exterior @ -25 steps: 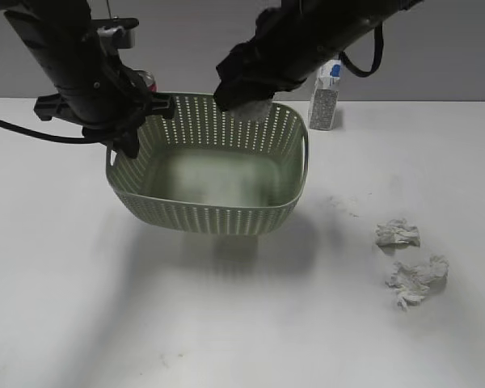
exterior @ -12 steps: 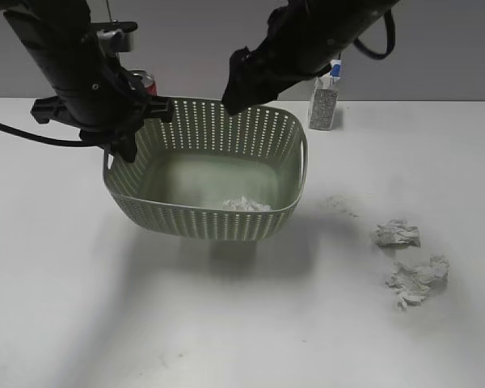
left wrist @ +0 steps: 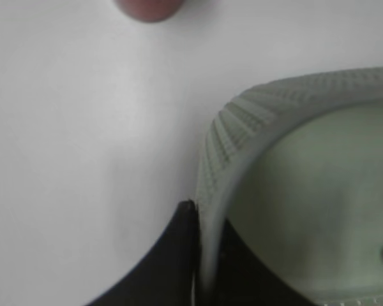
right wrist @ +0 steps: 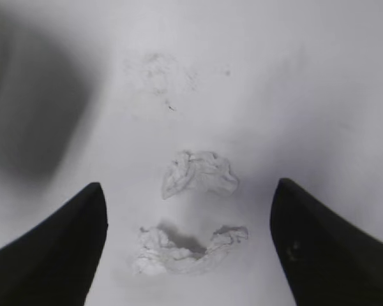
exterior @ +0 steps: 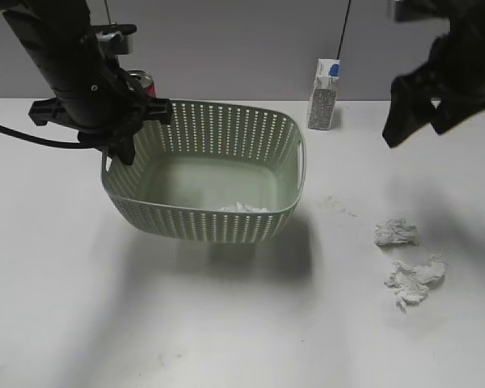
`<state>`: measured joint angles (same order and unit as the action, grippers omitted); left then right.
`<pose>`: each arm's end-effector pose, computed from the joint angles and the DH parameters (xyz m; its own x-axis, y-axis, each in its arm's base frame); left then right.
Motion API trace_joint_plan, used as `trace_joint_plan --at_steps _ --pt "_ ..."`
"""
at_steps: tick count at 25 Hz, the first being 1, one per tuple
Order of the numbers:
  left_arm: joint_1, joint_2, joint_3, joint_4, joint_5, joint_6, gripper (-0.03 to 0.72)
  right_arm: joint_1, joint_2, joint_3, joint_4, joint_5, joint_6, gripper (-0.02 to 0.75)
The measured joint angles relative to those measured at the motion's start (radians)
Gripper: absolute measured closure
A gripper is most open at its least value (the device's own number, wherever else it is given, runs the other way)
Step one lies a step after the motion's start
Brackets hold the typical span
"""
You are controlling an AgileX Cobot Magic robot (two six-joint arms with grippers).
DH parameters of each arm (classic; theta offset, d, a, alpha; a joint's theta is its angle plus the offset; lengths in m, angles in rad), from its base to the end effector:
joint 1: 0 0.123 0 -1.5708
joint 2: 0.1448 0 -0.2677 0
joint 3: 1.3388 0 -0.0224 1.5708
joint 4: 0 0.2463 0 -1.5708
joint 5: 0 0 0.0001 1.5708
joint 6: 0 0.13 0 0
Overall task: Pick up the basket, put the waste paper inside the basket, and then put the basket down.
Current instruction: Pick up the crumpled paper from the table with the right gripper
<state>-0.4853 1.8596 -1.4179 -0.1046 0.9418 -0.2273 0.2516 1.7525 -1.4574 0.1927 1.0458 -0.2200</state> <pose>0.3368 -0.1900 0.1768 -0.9538 0.1820 -0.2391 0.2227 0.9624 -0.1558 0.3553 0.1136 0.2261 -0.8746 -0.3492 -0.3363 -0.4067 0.9061 0.1168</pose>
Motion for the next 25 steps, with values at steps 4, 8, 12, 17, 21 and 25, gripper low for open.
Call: trace_joint_plan --at_steps 4,8,12,17,21,25 --pt "0.0 0.0 0.0 0.0 0.0 0.0 0.688 -0.029 0.006 0.251 -0.023 -0.221 0.053 0.144" --pt "0.001 0.0 0.0 0.001 -0.004 -0.002 0.688 -0.029 0.057 0.387 -0.04 -0.397 0.076 0.145" --pt "0.001 0.0 0.0 0.001 -0.011 -0.002 0.688 -0.029 0.119 0.408 -0.053 -0.495 0.091 0.145" --pt "0.001 0.0 0.0 0.001 -0.022 -0.002 0.688 -0.029 0.186 0.408 -0.053 -0.527 0.093 0.145" --pt "0.001 0.0 0.0 0.001 -0.025 -0.002 0.687 -0.029 0.211 0.408 -0.056 -0.529 0.093 0.145" --pt "0.001 0.0 0.0 0.001 -0.032 -0.002 0.687 -0.029 0.211 0.408 -0.057 -0.53 0.094 0.152"
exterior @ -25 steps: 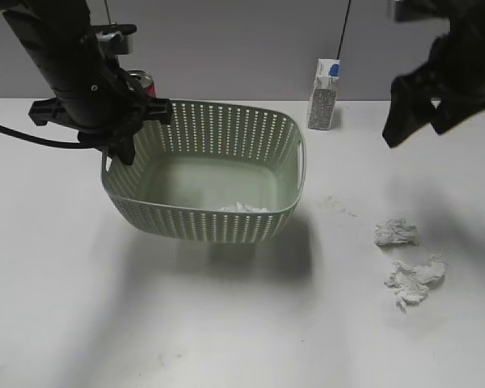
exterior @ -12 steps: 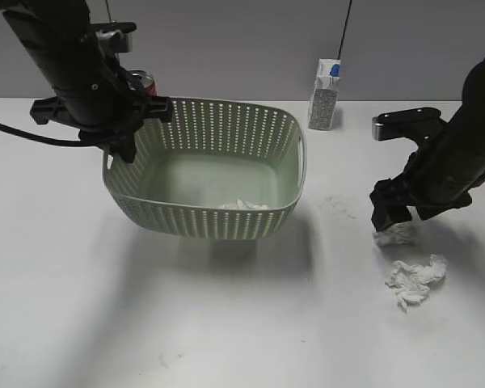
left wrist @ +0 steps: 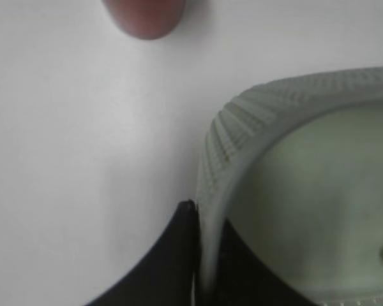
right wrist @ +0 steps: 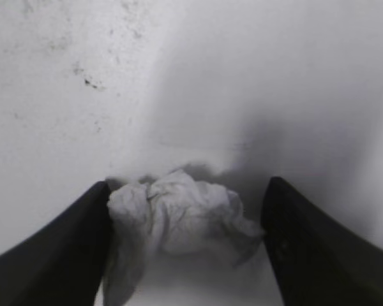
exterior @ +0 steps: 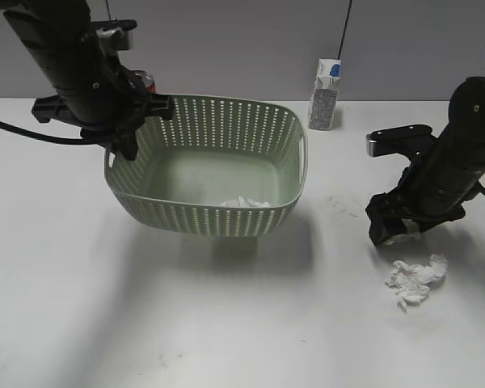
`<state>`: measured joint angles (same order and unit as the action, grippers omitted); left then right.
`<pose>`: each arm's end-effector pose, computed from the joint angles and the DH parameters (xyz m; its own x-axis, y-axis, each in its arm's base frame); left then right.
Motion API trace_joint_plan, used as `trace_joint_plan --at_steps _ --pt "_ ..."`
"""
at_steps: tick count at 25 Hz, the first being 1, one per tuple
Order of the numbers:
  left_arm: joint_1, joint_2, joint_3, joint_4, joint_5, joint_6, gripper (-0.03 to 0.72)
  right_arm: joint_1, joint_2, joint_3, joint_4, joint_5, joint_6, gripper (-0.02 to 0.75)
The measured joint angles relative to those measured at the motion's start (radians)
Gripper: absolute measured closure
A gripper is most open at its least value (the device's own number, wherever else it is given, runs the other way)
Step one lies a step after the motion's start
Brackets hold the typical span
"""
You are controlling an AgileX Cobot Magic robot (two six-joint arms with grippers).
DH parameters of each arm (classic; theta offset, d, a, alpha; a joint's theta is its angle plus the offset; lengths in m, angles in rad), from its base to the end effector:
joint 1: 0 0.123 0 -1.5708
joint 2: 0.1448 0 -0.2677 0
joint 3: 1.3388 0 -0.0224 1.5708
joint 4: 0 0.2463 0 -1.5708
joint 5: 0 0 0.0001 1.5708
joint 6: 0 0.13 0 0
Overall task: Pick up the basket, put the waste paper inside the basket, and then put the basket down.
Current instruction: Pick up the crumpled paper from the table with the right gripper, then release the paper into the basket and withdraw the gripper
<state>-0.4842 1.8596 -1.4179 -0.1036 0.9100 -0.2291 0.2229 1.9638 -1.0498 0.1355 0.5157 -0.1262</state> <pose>0.3407 -0.1912 0.1780 -0.9475 0.1733 -0.2686 0.2218 0.9615 -0.1622 0.3396 0.0859 0.0606 -0.9471 -0.2230 -0.2307 -0.2432 0.9679 0.0629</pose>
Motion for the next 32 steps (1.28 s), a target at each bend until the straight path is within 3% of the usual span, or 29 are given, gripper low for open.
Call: trace_joint_plan --at_steps 3,8,10,15,19,22,28,32 --pt "0.0 0.0 0.0 0.0 -0.001 0.0 0.687 0.0 0.001 0.0 -0.001 -0.001 0.0 0.256" --pt "0.0 0.0 0.0 0.0 -0.002 0.0 0.687 0.0 -0.004 -0.009 0.001 0.021 0.0 0.643" --pt "0.0 0.0 0.0 0.0 -0.002 0.0 0.687 0.0 -0.04 -0.011 0.006 0.024 0.002 0.694" --pt "0.0 0.0 0.0 0.001 -0.007 0.0 0.687 0.0 -0.225 -0.057 0.094 0.025 -0.026 0.703" --pt "0.0 0.0 0.0 0.002 -0.025 0.0 0.687 0.025 -0.348 -0.135 0.273 0.063 -0.291 0.703" --pt "0.0 0.0 0.0 0.002 -0.027 0.0 0.687 0.093 -0.371 -0.214 0.345 0.103 -0.409 0.706" --pt "0.0 0.0 0.0 0.003 -0.027 0.0 0.687 0.267 -0.302 -0.313 0.368 0.045 -0.445 0.704" --pt "0.0 0.0 0.0 0.003 -0.03 0.0 0.687 0.328 -0.2 -0.322 0.366 0.037 -0.447 0.612"
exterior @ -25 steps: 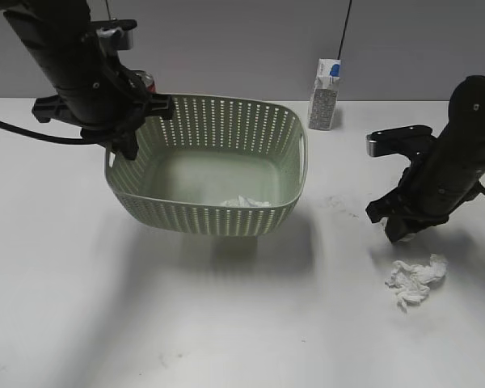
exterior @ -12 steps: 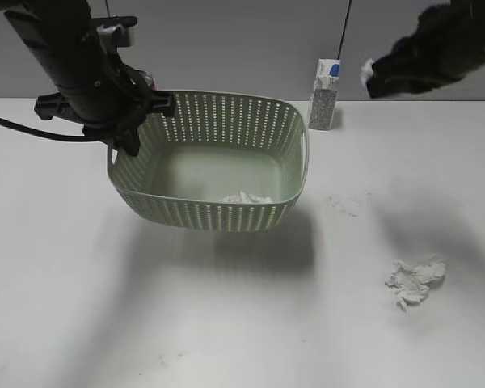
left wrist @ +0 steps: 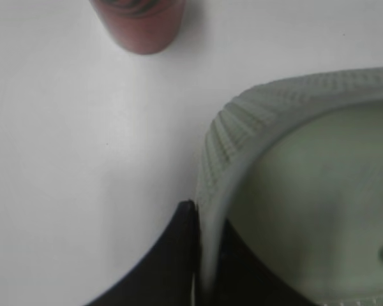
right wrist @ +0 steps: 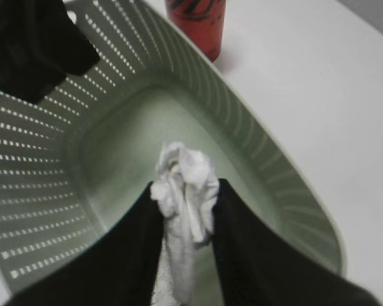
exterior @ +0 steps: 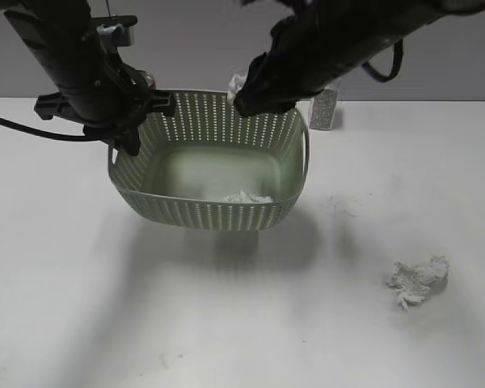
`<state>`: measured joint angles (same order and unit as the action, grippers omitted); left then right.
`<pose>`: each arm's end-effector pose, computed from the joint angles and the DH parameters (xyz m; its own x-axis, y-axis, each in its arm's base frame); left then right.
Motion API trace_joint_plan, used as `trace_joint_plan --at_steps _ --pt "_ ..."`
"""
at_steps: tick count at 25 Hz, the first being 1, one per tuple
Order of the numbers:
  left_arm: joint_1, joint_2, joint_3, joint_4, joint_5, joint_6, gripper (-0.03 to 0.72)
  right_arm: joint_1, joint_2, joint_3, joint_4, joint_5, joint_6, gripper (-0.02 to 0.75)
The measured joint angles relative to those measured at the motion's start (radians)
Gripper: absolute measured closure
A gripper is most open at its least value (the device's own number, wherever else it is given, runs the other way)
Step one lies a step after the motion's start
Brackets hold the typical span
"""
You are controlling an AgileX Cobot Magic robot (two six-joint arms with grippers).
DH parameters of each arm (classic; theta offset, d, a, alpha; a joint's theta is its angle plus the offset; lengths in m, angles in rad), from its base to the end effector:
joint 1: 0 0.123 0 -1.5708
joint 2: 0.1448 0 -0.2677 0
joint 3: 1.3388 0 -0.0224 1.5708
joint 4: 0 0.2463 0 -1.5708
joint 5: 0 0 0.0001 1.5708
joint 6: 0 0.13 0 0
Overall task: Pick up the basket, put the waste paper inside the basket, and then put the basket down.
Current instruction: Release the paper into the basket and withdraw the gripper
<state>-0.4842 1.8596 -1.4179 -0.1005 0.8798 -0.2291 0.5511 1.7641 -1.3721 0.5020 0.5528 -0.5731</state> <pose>0.3442 -0.1924 0.1792 -0.9398 0.1686 -0.2972 0.2248 0.9602 -0.1659 0.3389 0.2469 0.2327 -0.5168 -0.4717 -0.7144 -0.7334 0.6744 0.0852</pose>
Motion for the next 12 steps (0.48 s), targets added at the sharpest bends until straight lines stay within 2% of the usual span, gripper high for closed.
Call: trace_joint_plan --at_steps 5,7,10,12 --pt "0.0 0.0 0.0 0.0 0.0 0.0 0.687 0.003 0.081 0.0 -0.042 -0.004 0.0 0.157" --pt "0.0 0.0 0.0 0.0 0.0 0.0 0.687 0.004 0.083 0.0 -0.061 -0.005 0.0 0.118" --pt "0.0 0.0 0.0 0.0 -0.004 0.0 0.687 0.004 0.072 -0.019 -0.113 0.011 0.033 0.142" --pt "0.0 0.0 0.0 0.0 -0.005 0.0 0.687 0.004 0.049 -0.048 -0.195 0.042 0.097 0.152"
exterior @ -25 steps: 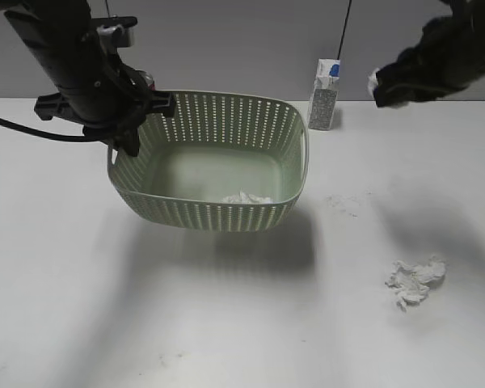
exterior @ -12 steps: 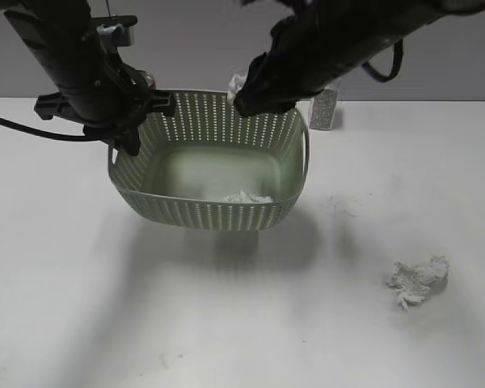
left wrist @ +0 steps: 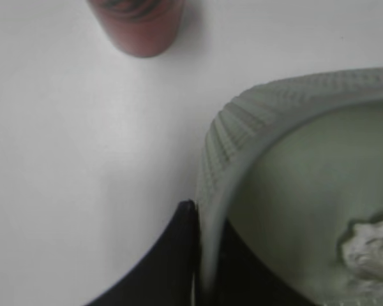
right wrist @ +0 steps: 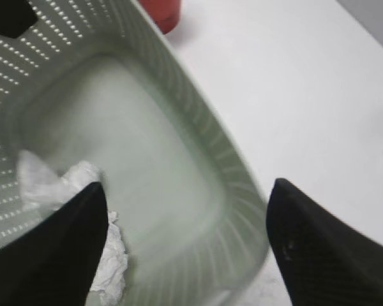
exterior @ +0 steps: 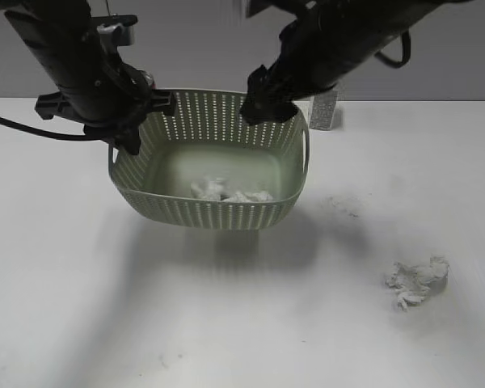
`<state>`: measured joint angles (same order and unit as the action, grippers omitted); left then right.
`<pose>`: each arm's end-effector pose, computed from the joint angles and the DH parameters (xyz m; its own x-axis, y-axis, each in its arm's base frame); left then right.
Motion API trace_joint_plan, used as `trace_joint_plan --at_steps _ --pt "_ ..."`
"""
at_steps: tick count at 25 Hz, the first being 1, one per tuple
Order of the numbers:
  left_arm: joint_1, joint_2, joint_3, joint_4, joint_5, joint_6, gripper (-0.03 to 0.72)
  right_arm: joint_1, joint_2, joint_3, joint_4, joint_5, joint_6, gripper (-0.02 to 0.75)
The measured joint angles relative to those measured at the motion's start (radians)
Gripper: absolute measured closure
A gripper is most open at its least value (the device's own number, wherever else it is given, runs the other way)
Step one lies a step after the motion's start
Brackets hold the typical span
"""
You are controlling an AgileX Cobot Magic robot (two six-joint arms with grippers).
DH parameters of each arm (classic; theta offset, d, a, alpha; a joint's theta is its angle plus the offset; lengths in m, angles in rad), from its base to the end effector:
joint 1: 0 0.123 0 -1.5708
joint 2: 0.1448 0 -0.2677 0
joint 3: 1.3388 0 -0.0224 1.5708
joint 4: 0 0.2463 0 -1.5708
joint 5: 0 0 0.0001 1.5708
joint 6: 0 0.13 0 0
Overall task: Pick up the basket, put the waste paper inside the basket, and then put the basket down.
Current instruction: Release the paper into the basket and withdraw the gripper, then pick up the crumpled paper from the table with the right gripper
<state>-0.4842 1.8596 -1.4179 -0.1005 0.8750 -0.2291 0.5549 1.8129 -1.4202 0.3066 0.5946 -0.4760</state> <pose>0.3448 -0.1927 0.1794 -0.9386 0.1676 -0.3016 0.2251 0.9599 -0.1670 0.3491 0.2423 0.2195 -0.5053 -0.5658 -0.6516 -0.7388 0.6738 -0.0121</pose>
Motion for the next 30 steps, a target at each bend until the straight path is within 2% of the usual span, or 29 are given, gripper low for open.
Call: trace_joint_plan --at_steps 2,5,9,13,16,20,24,27,30 --pt "0.0 0.0 0.0 0.0 0.0 0.0 0.687 -0.007 -0.025 -0.038 -0.105 0.058 0.102 0.156" --pt "0.0 0.0 0.0 -0.001 0.005 0.0 0.687 -0.048 -0.052 -0.108 -0.231 0.226 0.288 0.157" --pt "0.0 0.0 0.0 -0.001 0.009 0.0 0.687 -0.162 -0.057 -0.136 -0.282 0.515 0.369 0.158" --pt "0.0 0.0 0.0 -0.001 0.024 0.0 0.687 -0.225 -0.097 -0.018 -0.292 0.575 0.386 0.158" --pt "0.0 0.0 0.0 0.0 0.035 0.0 0.687 -0.227 -0.155 0.154 -0.281 0.492 0.399 0.158" --pt "0.0 0.0 0.0 0.001 0.038 0.0 0.686 -0.227 -0.196 0.398 -0.228 0.264 0.431 0.158" --pt "0.0 0.0 0.0 0.002 0.039 0.0 0.685 -0.227 -0.196 0.598 -0.262 0.032 0.514 0.158" --pt "0.0 0.0 0.0 0.002 0.039 0.0 0.685 -0.227 -0.194 0.688 -0.291 -0.126 0.534 0.158" --pt "0.0 0.0 0.0 0.002 0.039 0.0 0.685 -0.227 -0.163 0.719 -0.297 -0.21 0.537 0.158"
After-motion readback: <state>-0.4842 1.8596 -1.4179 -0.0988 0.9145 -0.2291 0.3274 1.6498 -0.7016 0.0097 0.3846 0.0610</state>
